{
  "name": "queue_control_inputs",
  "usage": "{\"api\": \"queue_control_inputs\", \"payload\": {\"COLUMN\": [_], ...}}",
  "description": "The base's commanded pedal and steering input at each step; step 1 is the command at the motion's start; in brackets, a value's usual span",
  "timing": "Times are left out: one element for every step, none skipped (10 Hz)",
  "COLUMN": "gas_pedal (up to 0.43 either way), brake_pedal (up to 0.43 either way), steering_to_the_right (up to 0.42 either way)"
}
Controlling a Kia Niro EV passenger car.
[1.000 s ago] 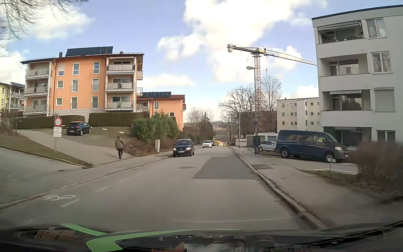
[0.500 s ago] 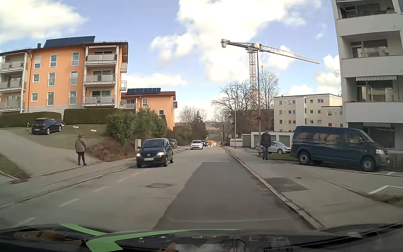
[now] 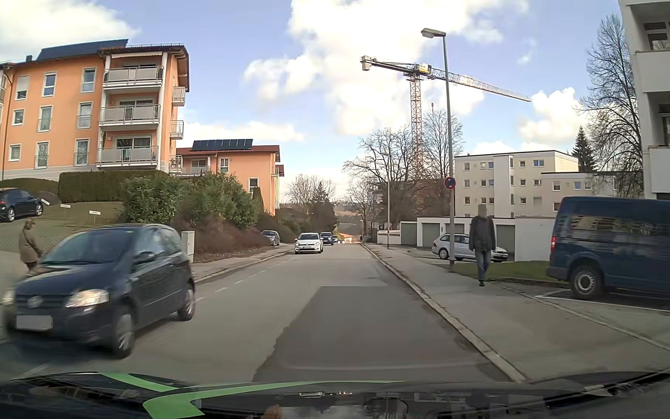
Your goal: Follow the waypoints while adhering to traffic rules and regulations
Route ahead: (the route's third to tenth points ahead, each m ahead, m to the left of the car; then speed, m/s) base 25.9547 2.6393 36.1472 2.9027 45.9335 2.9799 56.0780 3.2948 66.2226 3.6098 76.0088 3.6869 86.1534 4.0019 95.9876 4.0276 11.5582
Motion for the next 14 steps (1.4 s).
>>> {"api": "queue_control_inputs", "payload": {"gas_pedal": [0.047,0.047,0.047,0.047,0.047,0.047,0.047,0.047,0.047,0.047,0.047,0.047,0.047,0.047], "brake_pedal": [0.000,0.000,0.000,0.000,0.000,0.000,0.000,0.000,0.000,0.000,0.000,0.000,0.000,0.000], "steering_to_the_right": [0.005,0.005,0.005,0.003,0.003,0.003,0.003,0.003,0.003,0.002,0.000,-0.002,-0.003,-0.003]}}
